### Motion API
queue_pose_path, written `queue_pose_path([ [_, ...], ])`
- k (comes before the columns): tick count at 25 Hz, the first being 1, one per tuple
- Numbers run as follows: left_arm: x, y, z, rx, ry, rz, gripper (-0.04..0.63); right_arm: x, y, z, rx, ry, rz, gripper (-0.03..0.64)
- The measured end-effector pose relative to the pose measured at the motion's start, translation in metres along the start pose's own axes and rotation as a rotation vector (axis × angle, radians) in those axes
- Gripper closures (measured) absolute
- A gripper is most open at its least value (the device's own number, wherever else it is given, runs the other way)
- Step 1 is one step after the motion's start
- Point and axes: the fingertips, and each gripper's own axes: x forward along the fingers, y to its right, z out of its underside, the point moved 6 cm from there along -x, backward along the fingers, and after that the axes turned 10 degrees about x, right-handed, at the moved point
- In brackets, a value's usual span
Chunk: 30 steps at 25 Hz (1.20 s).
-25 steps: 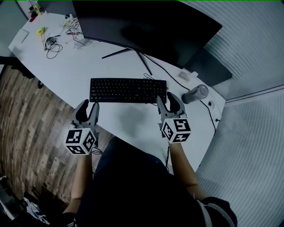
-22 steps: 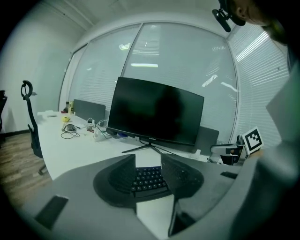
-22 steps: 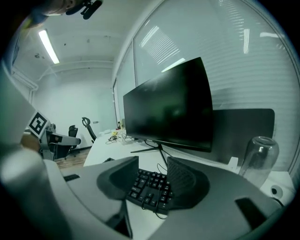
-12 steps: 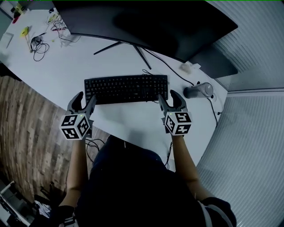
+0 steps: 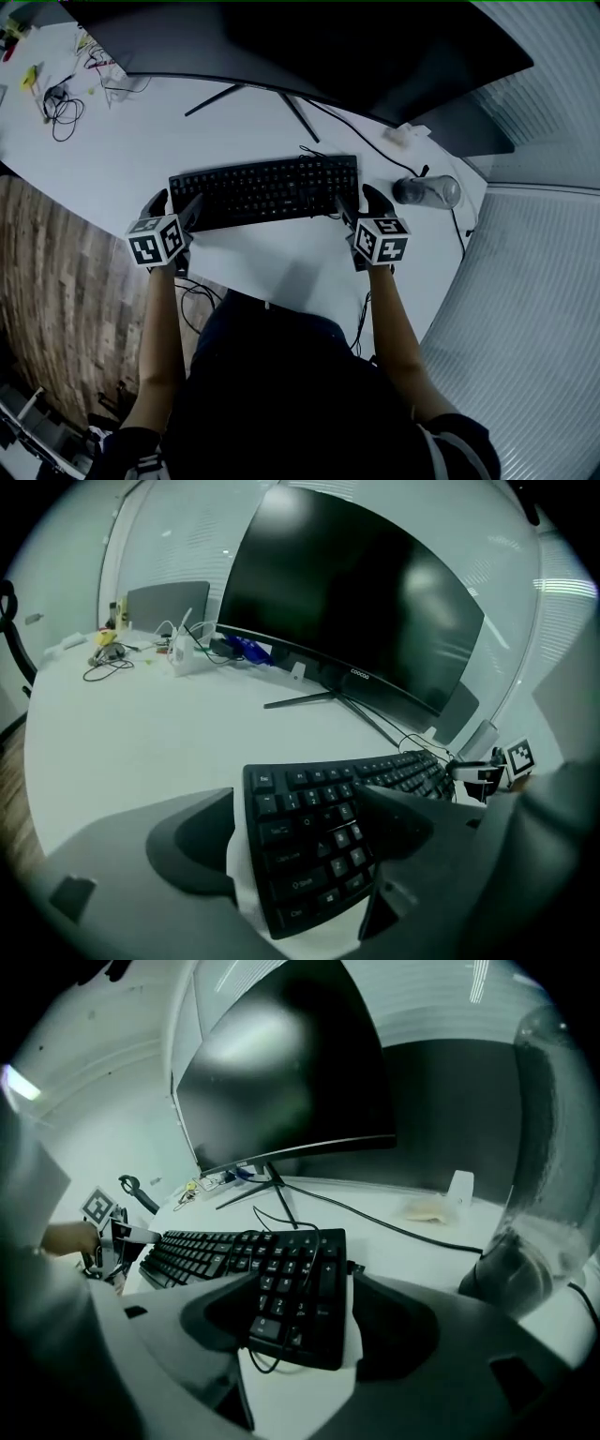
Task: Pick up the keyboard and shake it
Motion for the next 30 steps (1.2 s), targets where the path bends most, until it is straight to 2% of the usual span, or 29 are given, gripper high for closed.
queue_pose_path([
  [6, 0.017, -0.007, 0.006, 0.015, -0.105, 0.009, 0.189, 0.014, 0.007, 0.003, 0.035, -0.042, -0.004, 0.307],
  [9, 0.021, -0.007, 0.004, 0.021, -0.102, 0.010, 0.175, 0.020, 0.010, 0.004, 0.044, -0.058, -0.009, 0.304],
  [13, 0.023, -0.008, 0.007, -0.033, -0.098, 0.047, 0.175, 0.022, 0.013, 0.007, 0.093, -0.072, -0.029, 0.302],
  [19, 0.028, -0.003, 0.004, 0.003, -0.109, 0.081, 0.178, 0.026, 0.014, 0.008, 0.122, -0.105, -0.046, 0.304],
  [30, 0.026, 0.000, 0.001, -0.019, -0.105, 0.063, 0.179, 0.026, 0.013, 0.005, 0.134, -0.133, -0.022, 0.305],
])
